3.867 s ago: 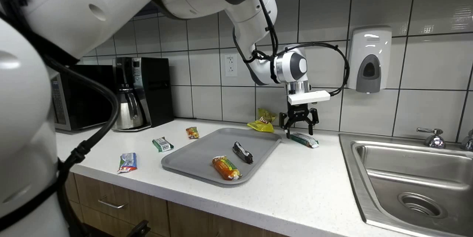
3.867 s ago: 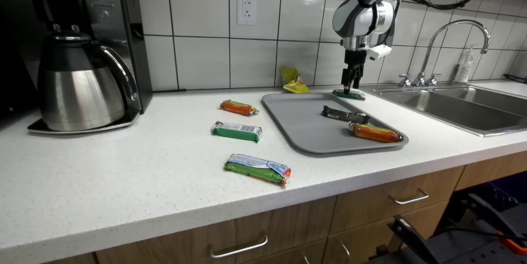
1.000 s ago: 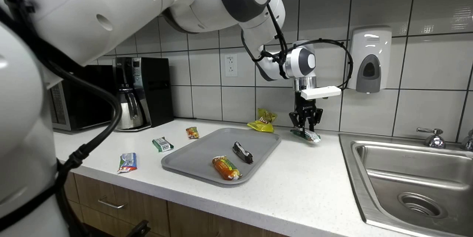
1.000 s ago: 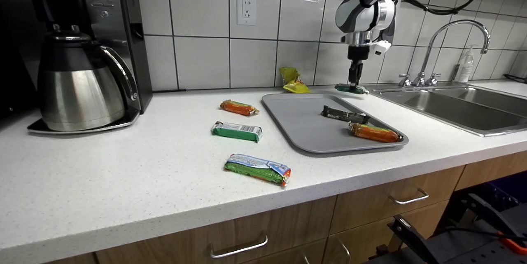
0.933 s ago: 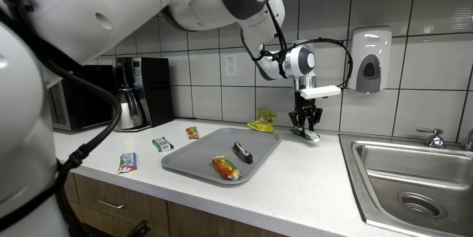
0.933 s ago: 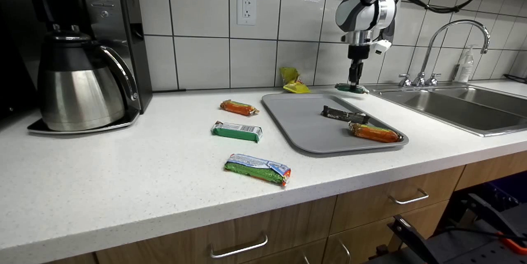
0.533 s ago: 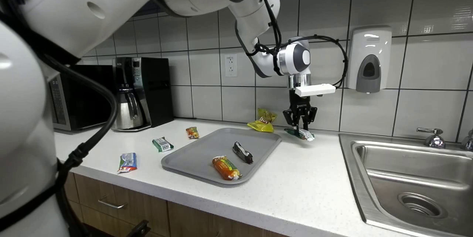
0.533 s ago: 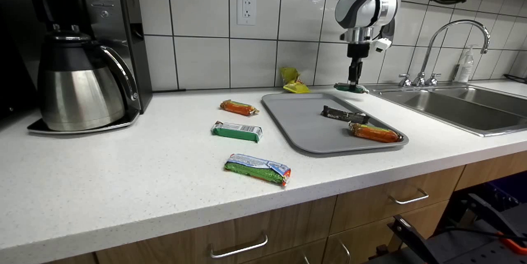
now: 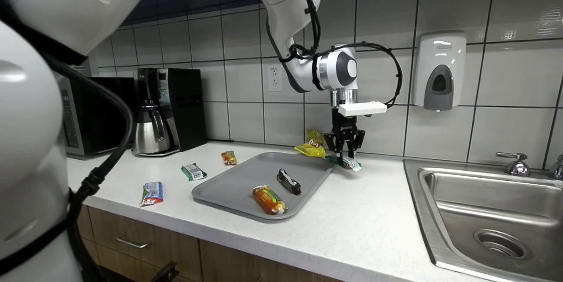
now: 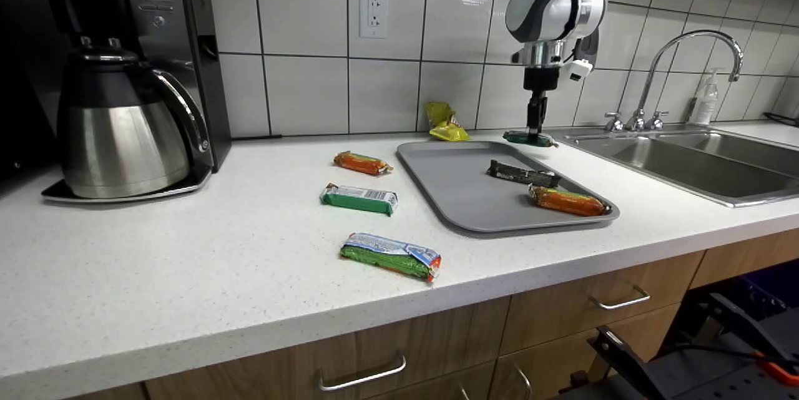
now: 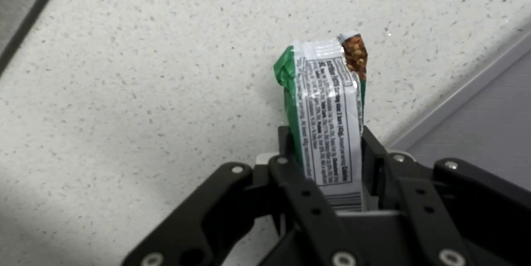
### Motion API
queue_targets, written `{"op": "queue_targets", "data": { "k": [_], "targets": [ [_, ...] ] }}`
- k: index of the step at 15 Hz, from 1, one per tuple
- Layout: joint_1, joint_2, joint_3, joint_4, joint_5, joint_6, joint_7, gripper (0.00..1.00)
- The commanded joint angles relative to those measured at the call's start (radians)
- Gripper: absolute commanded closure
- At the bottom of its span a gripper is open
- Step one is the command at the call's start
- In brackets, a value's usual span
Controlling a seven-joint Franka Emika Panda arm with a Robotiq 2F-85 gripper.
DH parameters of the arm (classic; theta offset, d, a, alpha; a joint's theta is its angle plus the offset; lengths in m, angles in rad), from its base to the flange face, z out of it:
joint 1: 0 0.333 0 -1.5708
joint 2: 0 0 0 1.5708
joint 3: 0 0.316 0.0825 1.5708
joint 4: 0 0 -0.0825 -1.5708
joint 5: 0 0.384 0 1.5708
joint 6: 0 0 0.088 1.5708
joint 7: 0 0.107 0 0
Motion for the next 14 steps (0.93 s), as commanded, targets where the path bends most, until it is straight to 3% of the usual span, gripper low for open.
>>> {"op": "queue_targets", "data": {
  "k": [1,14],
  "targets": [
    [0.006,-0.107,0.013,-0.150,-0.003,0.044,0.001,0.86],
    [0.054,-0.212,0.056,-0.320,0.031,0.068,0.009,0.86]
  ]
}}
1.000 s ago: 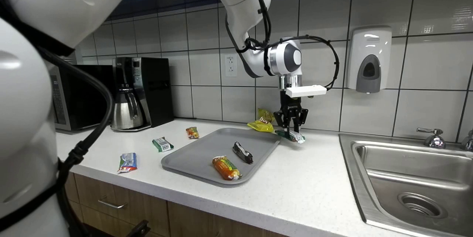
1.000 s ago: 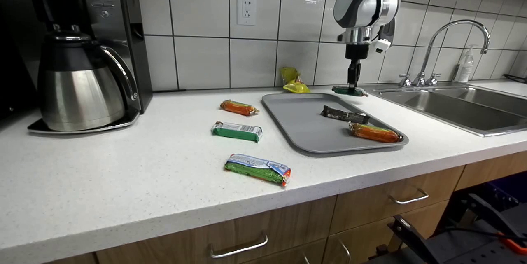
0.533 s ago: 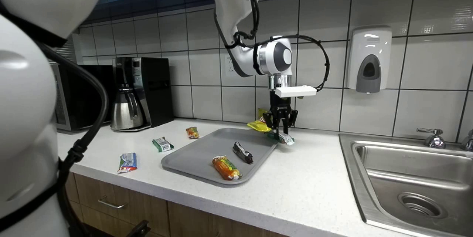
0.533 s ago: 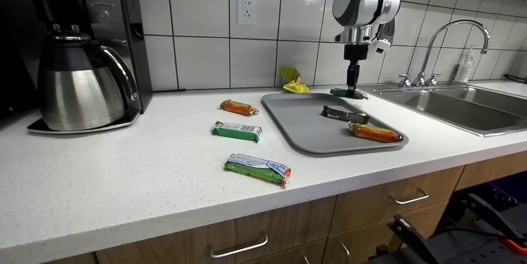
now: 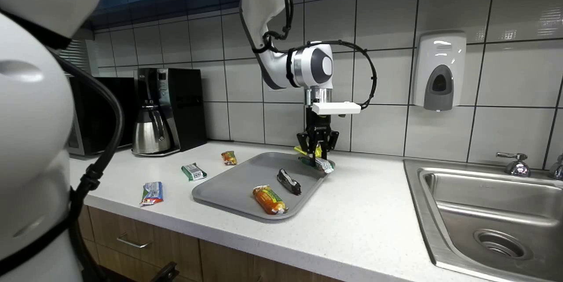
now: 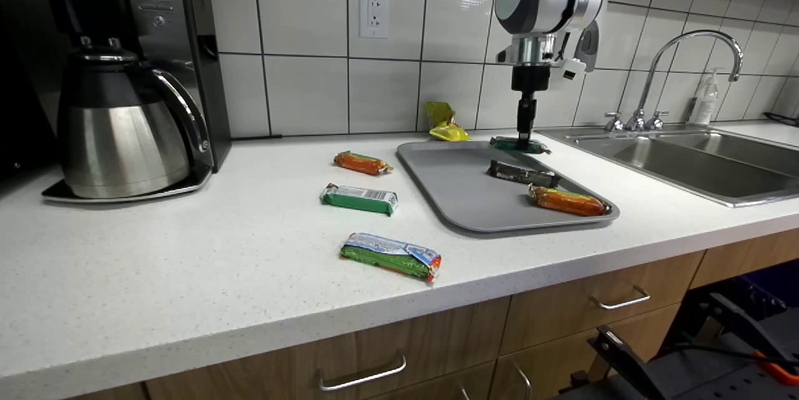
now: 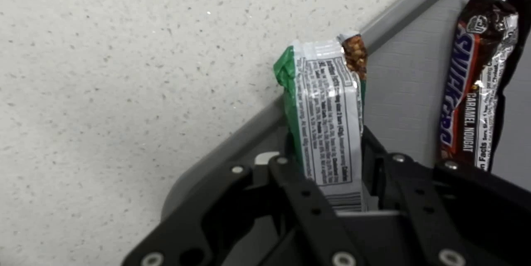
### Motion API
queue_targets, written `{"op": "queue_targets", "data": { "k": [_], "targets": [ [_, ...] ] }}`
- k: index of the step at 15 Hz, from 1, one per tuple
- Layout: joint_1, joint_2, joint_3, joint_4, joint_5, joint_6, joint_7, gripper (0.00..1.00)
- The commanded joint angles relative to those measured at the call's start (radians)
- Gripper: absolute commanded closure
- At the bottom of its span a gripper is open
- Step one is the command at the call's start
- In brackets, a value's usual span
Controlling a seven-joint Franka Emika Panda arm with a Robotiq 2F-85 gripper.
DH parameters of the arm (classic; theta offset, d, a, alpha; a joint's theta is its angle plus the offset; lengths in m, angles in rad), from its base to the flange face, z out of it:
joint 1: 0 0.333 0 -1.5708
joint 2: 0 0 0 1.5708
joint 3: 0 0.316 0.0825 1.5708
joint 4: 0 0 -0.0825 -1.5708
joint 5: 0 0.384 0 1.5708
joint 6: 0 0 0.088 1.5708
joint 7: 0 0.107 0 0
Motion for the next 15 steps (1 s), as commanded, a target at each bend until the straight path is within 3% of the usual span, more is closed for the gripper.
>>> {"op": "queue_targets", "data": {
  "k": [1,13,14,15],
  "targets": [
    [0.009,-0.038,0.015,-0.059,0.026,0.033,0.015,0.86],
    [0.025,-0.026,0.016,-0.086,0.046,0.093,0.055,0.86],
    [0.028,-0.027,0.014,-0.087,0.039,0.092,0.059,0.36],
    [0.027,-0.029,0.015,-0.089,0.041,0.093,0.059,0.34]
  ]
}}
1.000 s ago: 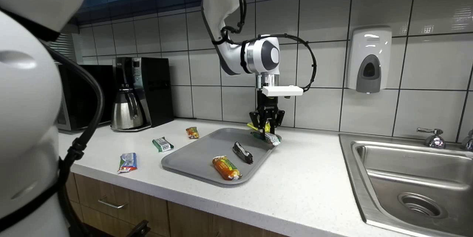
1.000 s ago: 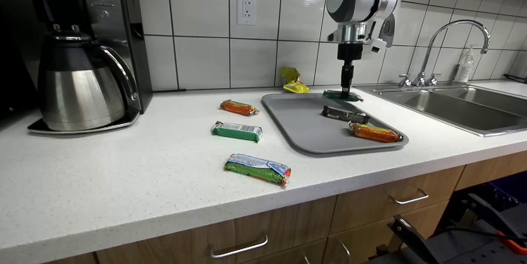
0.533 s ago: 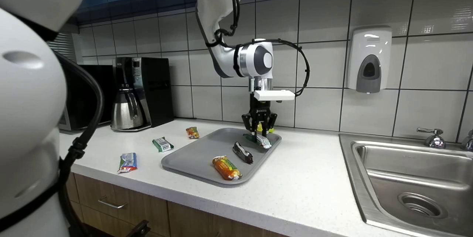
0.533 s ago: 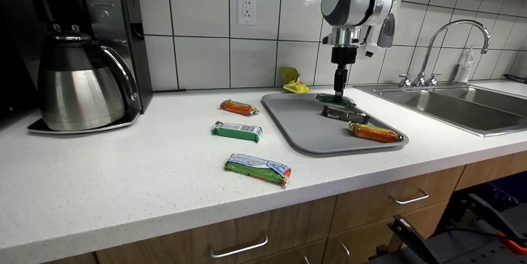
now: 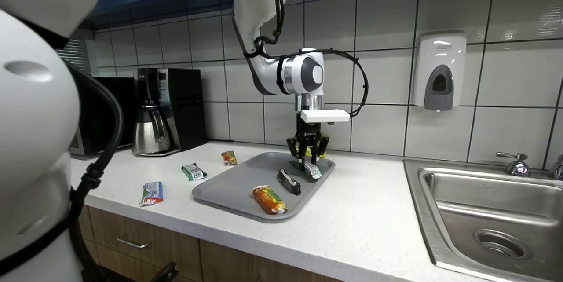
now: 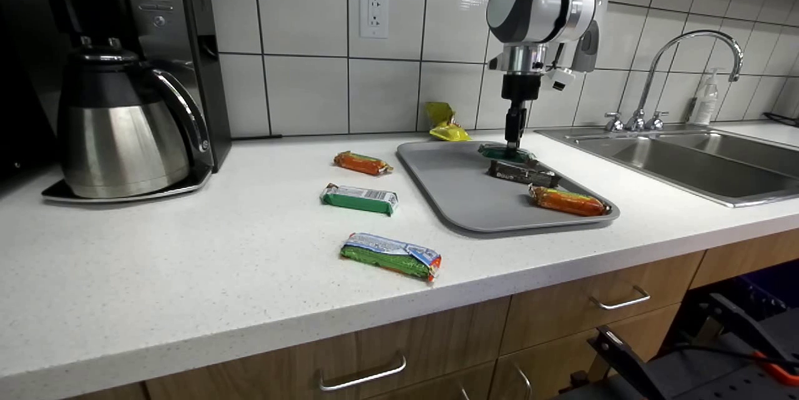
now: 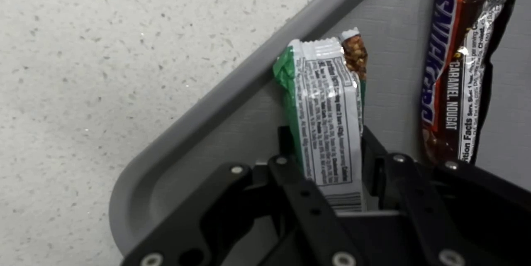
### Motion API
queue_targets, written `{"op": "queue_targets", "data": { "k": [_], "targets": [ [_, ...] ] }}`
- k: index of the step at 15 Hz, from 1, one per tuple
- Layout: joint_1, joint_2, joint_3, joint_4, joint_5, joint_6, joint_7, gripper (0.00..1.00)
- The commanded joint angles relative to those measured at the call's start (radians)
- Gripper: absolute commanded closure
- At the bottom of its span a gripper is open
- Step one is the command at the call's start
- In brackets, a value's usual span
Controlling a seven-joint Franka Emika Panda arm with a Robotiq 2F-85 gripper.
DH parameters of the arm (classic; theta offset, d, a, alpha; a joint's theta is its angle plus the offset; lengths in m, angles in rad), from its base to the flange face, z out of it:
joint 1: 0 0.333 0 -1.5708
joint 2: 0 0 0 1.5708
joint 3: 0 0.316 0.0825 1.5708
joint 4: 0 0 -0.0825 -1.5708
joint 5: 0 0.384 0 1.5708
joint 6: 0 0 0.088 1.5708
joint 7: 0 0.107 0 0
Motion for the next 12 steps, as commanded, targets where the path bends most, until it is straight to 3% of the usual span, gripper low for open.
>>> {"op": "queue_targets", "data": {
  "k": [1,5,12],
  "targets": [
    [-0.001,-0.028,0.006,-0.030,0.005,0.024,0.023,0.28],
    [-0.001,-0.028,0.006,-0.031,0.005,0.025,0.023,0.01],
    [0.012,-0.058,0.009,-0.063,0.007,0.052,0.062,0.00]
  ]
}}
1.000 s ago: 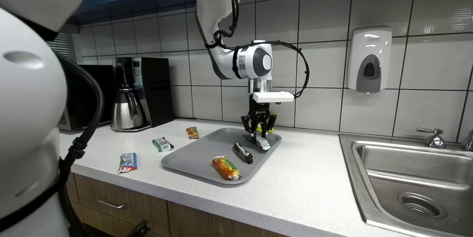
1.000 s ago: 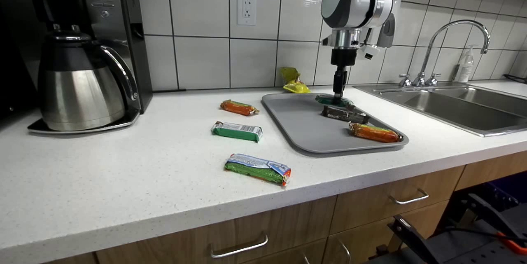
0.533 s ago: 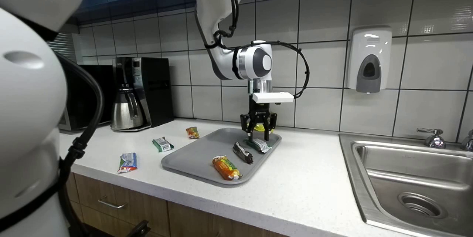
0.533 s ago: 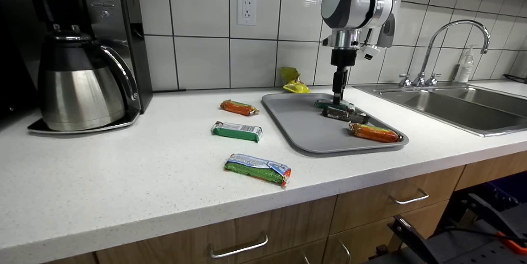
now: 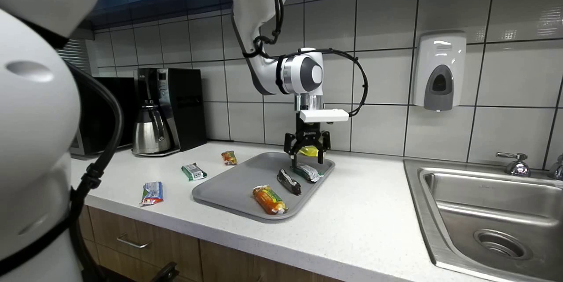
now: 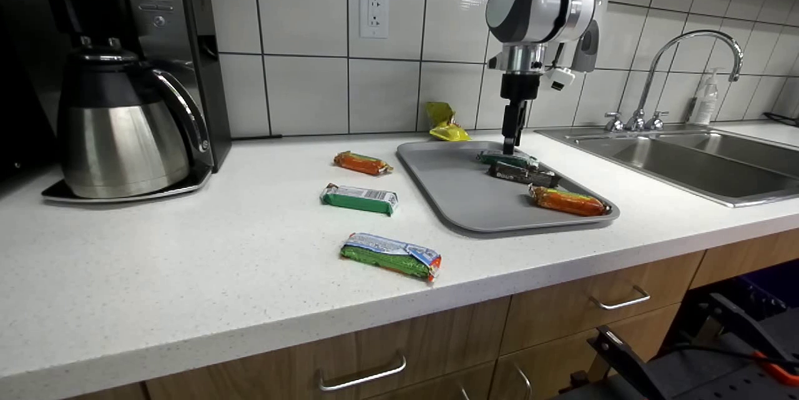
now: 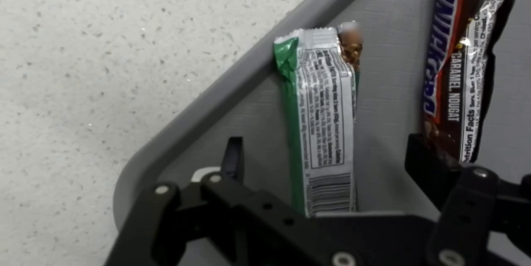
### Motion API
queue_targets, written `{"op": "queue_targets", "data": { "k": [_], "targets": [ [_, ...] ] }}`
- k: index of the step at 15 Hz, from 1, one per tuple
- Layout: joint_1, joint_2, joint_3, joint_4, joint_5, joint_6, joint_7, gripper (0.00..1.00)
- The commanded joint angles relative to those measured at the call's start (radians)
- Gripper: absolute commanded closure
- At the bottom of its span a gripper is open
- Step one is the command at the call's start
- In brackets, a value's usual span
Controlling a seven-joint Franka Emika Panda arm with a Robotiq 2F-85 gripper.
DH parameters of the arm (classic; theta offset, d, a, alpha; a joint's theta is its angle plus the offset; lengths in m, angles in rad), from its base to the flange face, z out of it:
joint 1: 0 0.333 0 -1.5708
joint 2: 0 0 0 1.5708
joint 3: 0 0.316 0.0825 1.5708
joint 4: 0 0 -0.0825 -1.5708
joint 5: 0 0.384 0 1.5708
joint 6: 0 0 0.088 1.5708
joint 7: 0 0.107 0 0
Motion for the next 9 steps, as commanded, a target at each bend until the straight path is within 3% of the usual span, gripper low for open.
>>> {"op": "queue_targets", "data": {
  "k": [1,9],
  "targets": [
    [0.012,-0.062,0.011,-0.069,0.007,0.043,0.052,0.00],
    [0.082,-0.111,0.037,-0.134,-0.002,0.092,0.171,0.00]
  ]
}}
